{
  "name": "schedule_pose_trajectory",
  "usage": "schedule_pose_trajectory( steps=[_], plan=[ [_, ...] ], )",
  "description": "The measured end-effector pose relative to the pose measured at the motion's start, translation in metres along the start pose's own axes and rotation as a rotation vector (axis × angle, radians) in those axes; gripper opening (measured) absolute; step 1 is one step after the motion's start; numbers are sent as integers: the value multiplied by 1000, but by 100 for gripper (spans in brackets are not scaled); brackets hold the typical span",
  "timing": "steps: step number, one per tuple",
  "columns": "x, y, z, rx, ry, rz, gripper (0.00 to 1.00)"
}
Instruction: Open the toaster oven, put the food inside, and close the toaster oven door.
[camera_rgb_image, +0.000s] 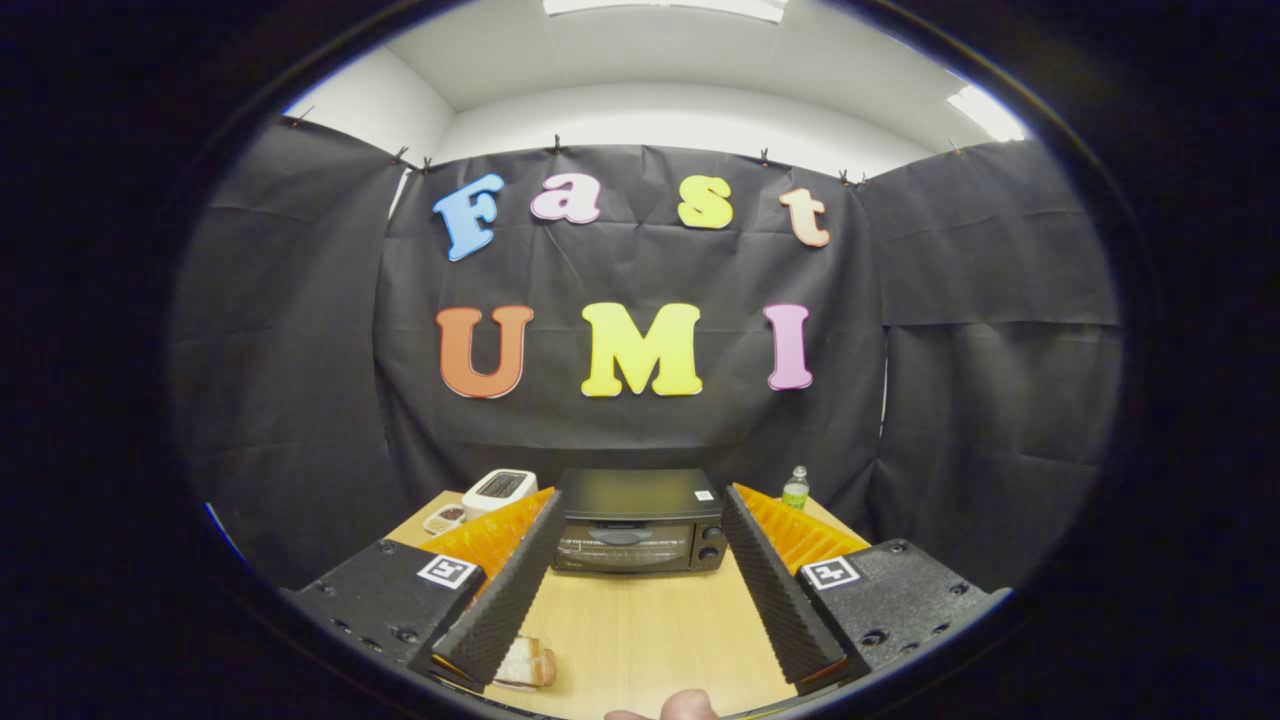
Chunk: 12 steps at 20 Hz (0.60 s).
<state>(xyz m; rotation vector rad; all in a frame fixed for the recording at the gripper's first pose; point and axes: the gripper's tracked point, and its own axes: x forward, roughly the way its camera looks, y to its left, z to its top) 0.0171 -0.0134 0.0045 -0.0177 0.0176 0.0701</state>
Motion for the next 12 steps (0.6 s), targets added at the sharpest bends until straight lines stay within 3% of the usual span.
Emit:
schedule_pose_trajectory(
  steps=[6,12],
  plan=[
    [19,-4,-5,-4,11,15,100],
    [94,-26,-29,77,66,21,100]
  ],
)
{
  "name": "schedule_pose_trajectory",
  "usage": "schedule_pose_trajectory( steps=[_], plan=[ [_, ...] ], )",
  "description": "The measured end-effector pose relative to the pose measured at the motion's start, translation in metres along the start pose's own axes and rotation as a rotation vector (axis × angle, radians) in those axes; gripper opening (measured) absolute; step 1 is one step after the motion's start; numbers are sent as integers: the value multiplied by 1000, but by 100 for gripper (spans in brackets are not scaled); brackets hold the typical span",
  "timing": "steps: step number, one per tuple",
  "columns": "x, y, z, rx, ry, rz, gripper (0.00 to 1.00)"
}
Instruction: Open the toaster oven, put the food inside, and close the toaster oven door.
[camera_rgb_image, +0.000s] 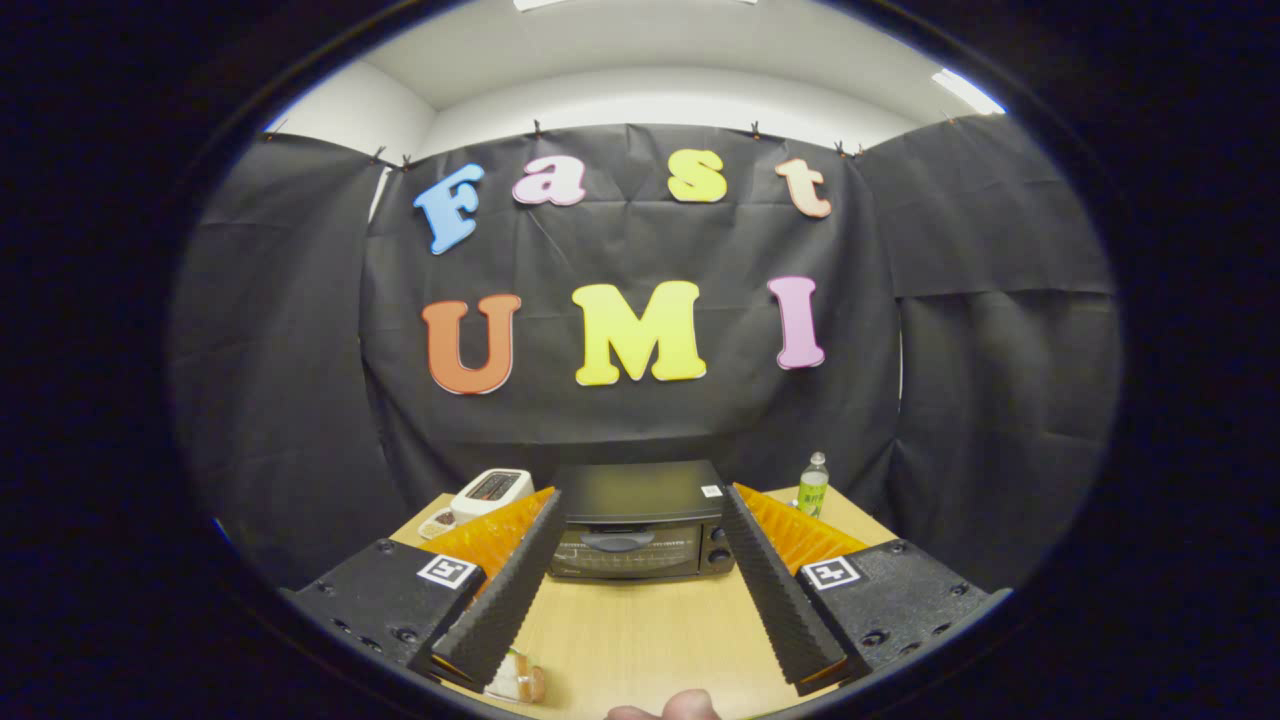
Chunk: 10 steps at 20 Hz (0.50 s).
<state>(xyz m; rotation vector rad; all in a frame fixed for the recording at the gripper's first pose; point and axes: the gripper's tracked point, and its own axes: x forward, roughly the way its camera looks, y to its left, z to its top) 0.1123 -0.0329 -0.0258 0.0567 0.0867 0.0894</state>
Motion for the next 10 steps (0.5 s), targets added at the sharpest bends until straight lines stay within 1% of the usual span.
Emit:
schedule_pose_trajectory(
  steps=[2,6,10],
  plan=[
    [30,-8,-10,-7,25,5,100],
    [83,-18,-36,3,79,50,100],
    [137,-19,-67,23,144,74,100]
  ],
)
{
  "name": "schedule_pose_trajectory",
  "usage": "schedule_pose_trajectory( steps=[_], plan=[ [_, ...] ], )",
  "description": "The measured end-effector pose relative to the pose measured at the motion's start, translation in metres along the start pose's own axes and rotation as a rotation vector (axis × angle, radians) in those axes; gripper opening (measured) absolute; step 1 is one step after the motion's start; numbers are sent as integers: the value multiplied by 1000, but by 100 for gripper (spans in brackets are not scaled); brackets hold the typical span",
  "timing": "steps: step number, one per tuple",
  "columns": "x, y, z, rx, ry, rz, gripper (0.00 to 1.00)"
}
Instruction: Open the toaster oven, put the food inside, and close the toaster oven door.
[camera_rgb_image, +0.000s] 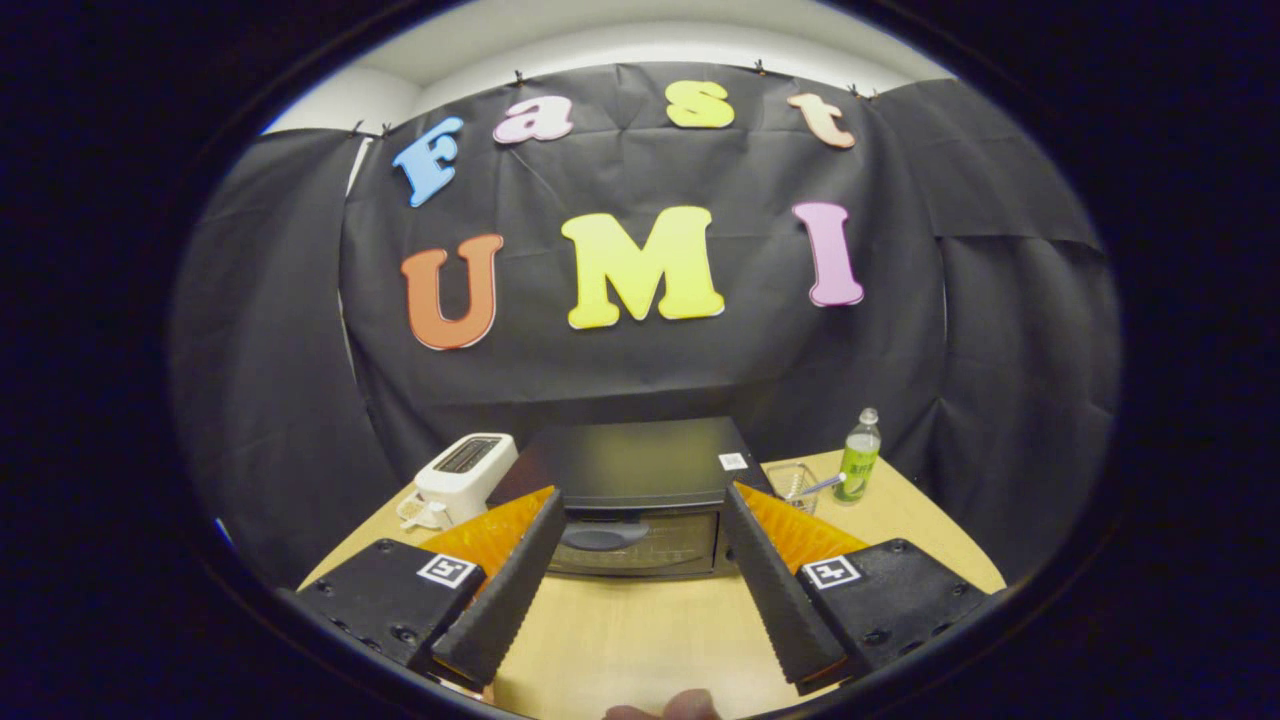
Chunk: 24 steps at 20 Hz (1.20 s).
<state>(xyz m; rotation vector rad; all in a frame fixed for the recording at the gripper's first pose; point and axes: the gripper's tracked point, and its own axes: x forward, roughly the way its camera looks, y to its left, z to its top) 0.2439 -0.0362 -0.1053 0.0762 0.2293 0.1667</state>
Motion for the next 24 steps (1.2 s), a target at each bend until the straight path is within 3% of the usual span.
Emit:
schedule_pose_trajectory(
  steps=[8,12,18,24],
  plan=[
    [110,13,-55,-26,134,-8,100],
    [138,20,-79,-40,203,-15,100],
    [139,26,-82,-68,218,-56,100],
    [111,28,-97,-104,270,-38,100]
  ],
)
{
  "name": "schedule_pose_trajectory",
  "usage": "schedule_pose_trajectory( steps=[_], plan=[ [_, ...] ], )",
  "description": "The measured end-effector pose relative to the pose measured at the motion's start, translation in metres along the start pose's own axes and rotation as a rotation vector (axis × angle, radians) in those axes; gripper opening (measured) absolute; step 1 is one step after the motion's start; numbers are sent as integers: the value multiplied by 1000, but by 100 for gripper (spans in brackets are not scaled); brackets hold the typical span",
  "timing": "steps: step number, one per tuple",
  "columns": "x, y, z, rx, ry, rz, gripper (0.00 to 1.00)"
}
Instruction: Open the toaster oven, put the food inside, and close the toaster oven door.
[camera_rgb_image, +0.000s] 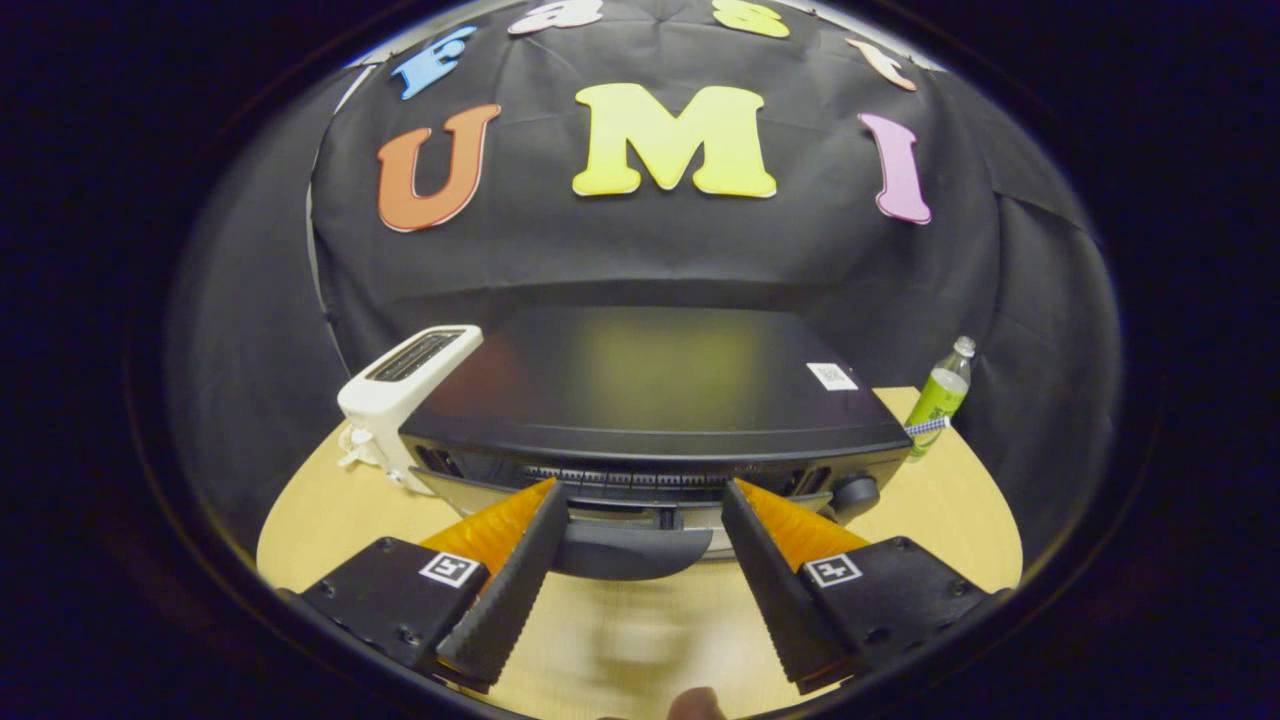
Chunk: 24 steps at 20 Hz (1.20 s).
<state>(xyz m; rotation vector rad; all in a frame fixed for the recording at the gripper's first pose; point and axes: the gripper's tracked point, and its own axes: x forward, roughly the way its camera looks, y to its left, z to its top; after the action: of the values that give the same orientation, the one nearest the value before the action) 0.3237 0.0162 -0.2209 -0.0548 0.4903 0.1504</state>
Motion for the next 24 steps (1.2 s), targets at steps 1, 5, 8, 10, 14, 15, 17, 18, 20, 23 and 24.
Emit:
schedule_pose_trajectory(
  steps=[1,5,8,10,14,15,17,18,20,23,24],
  plan=[
    [-4,0,-9,-4,2,-8,100],
    [-28,3,-53,-6,73,-4,100],
    [-38,4,-81,-3,114,16,100],
    [-41,4,-97,16,146,28,100],
    [-30,6,-119,38,208,39,100],
    [-31,6,-127,36,224,42,100],
    [-33,6,-125,37,220,54,100],
    [-33,5,-120,24,206,57,100],
    [-34,6,-116,5,207,73,100],
    [-51,6,-112,2,219,130,100],
    [-62,5,-104,0,211,156,100]
  ],
)
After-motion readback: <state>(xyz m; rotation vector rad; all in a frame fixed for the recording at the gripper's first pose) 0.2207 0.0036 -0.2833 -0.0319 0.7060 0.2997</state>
